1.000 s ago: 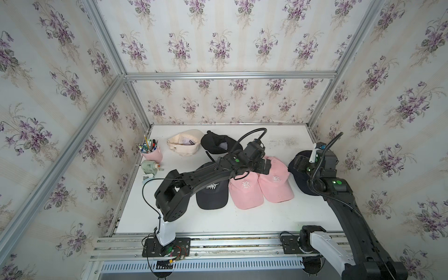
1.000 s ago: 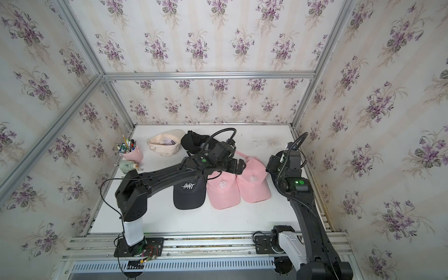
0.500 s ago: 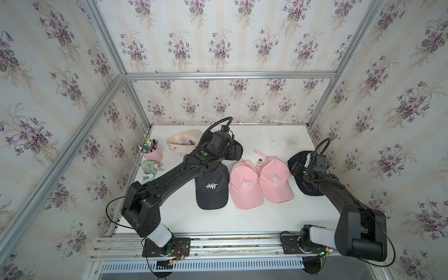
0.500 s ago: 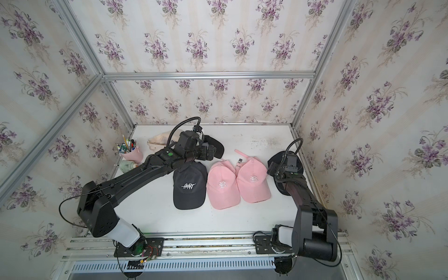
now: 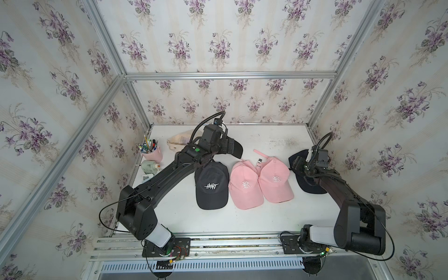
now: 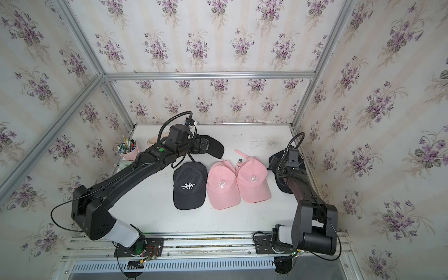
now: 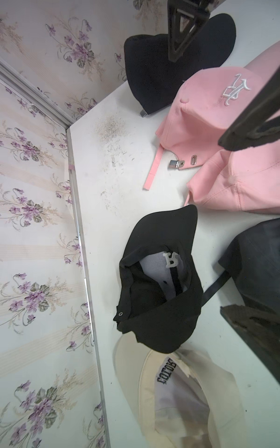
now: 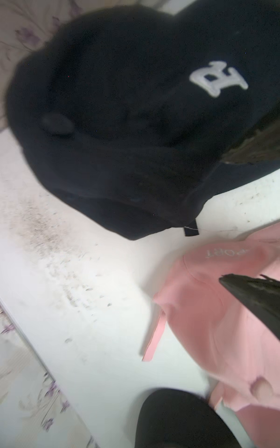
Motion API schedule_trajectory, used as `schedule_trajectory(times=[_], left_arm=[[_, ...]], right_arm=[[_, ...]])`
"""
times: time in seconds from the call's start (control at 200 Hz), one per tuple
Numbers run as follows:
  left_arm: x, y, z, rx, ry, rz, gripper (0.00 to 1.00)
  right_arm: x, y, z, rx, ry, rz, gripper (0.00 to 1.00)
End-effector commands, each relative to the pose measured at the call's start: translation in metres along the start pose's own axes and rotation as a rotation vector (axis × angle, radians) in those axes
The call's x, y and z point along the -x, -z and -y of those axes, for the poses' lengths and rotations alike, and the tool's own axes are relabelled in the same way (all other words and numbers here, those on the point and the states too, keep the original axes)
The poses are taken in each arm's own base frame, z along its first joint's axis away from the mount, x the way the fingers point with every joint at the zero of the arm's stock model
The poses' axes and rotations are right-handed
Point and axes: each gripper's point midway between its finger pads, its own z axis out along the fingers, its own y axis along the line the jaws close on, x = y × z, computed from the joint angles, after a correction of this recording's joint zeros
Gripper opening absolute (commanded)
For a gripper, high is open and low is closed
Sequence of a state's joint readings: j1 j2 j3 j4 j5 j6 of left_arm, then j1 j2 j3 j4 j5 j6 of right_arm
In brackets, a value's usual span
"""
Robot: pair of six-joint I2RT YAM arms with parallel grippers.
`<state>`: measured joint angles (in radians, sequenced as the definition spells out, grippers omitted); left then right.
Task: Open the adjustable buckle of the baseball cap
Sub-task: Pick up the baseball cap from the center of the board.
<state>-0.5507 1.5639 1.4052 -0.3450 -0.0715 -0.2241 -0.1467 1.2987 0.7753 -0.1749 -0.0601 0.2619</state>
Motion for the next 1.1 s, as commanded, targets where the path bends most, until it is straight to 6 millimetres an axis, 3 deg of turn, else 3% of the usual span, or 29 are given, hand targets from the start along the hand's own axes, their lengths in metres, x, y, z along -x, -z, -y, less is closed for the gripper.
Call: schedule_trajectory(times=[0.0,0.21,0.45,0.57,0.814,0.944,1.094], left_arm=[[0.004,0.0,-0.011,0.003,-0.016,-0.014,1.0],[0.011,-0.006,-0.036,0.035,-0.018,-0.039,1.0],[-0.001,-0.031,-0.074,0.058,0.051,-0.131,1.0],[-0.011,-0.05,-0.086,0.06,0.073,-0.183,1.0],[-0.026,-0.095,-0.091,0.069,0.112,-0.272,1.0],[-0.033,-0.115,-0.095,0.085,0.126,-0.298,0.99],[-0.042,-0.125,-0.106,0.152,0.109,-0.351,0.96]], right_arm=[[0.027,0.025,-0.011,0.022,0.03,0.079,0.73],[0.07,0.068,-0.046,0.104,0.117,0.171,0.74],[0.087,0.079,-0.116,0.223,0.236,0.201,0.74],[0.078,0.068,-0.159,0.27,0.328,0.186,0.75],[0.058,0.041,-0.224,0.364,0.405,0.128,0.75],[0.05,0.034,-0.24,0.393,0.418,0.106,0.75],[0.04,0.03,-0.242,0.404,0.414,0.086,0.76]])
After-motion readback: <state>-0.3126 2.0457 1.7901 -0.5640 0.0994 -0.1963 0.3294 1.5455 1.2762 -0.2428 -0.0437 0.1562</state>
